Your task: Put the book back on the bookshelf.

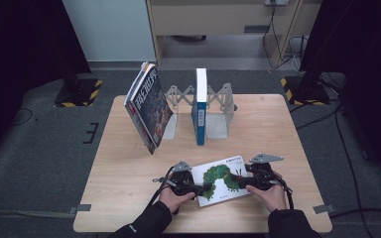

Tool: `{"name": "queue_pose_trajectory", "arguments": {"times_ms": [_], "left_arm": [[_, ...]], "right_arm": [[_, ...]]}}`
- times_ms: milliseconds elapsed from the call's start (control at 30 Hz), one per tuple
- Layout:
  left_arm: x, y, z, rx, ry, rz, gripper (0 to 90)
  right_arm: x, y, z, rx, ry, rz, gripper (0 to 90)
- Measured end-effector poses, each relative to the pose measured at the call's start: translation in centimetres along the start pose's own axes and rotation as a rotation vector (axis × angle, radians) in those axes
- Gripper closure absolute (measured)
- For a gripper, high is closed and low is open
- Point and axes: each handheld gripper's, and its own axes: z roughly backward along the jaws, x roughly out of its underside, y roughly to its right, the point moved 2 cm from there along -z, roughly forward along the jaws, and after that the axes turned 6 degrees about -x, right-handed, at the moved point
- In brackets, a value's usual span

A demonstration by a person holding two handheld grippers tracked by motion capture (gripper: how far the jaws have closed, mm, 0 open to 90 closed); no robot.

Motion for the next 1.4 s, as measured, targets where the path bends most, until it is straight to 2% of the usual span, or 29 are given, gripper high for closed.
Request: {"name": "queue_pose_trajectory", "arguments": {"times_ms": [100,167,233,300,333,367,433,467,533,600,833,967,1033,1133,1167,1233,1300,1400], "left_arm": [[0.0,0.0,0.0,0.001,0.001,0.004,25.6],[0.0,0.0,0.0,0.000,0.002,0.005,25.7],[0.0,0.0,0.0,-0.001,0.002,0.007,25.8],[0.0,0.0,0.0,-0.003,0.001,0.012,26.2],[0.0,0.0,0.0,-0.001,0.001,0.014,26.6],[0.0,0.0,0.0,-0.002,0.000,0.016,27.0],[0.0,0.0,0.1,-0.003,-0.002,0.016,27.0],[-0.1,0.0,0.1,-0.005,-0.004,0.021,27.2],[-0.1,0.1,0.2,-0.004,-0.004,0.025,28.1],[-0.3,0.1,0.4,0.004,0.009,0.034,31.4],[-1.1,0.7,1.6,0.006,0.095,-0.003,46.0],[-1.7,0.9,2.2,0.003,0.132,-0.025,52.9],[-1.8,1.0,2.4,0.010,0.139,-0.037,55.2],[-1.7,1.2,2.4,0.023,0.137,-0.050,56.4],[-1.7,1.3,2.4,0.029,0.132,-0.061,56.8],[-1.5,1.7,2.1,0.038,0.121,-0.091,57.1],[-1.3,2.3,1.8,0.036,0.112,-0.117,57.3],[-1.3,2.8,1.7,0.054,0.112,-0.113,61.1]], "right_arm": [[0.1,0.4,0.2,0.036,0.009,-0.005,27.6],[0.3,0.7,0.1,0.059,-0.023,-0.007,27.5],[0.7,0.9,-0.2,0.065,-0.058,-0.036,27.7],[0.9,0.9,-0.4,0.049,-0.081,-0.052,30.5],[0.9,0.8,-0.5,0.032,-0.074,-0.051,33.6],[0.8,0.6,-0.5,0.016,-0.069,-0.051,32.7],[0.9,0.5,-0.7,0.027,-0.072,-0.029,32.3],[0.8,0.5,-0.6,0.022,-0.075,-0.039,33.6],[0.8,0.5,-0.5,0.021,-0.064,-0.039,35.3],[0.7,0.6,-0.4,0.023,-0.052,-0.016,36.0],[0.1,0.6,0.6,0.019,0.073,-0.023,39.2],[-0.3,0.6,1.0,0.026,0.128,0.017,39.6],[-0.4,0.5,1.1,0.023,0.151,0.018,39.9],[-0.1,0.7,1.0,0.016,0.139,0.010,37.3],[0.0,0.7,0.7,0.013,0.113,0.007,35.9],[0.2,0.6,0.5,0.012,0.103,0.022,36.0],[0.1,0.5,0.5,0.005,0.106,0.018,36.7],[0.0,0.5,0.8,-0.012,0.125,0.012,37.7]]}}
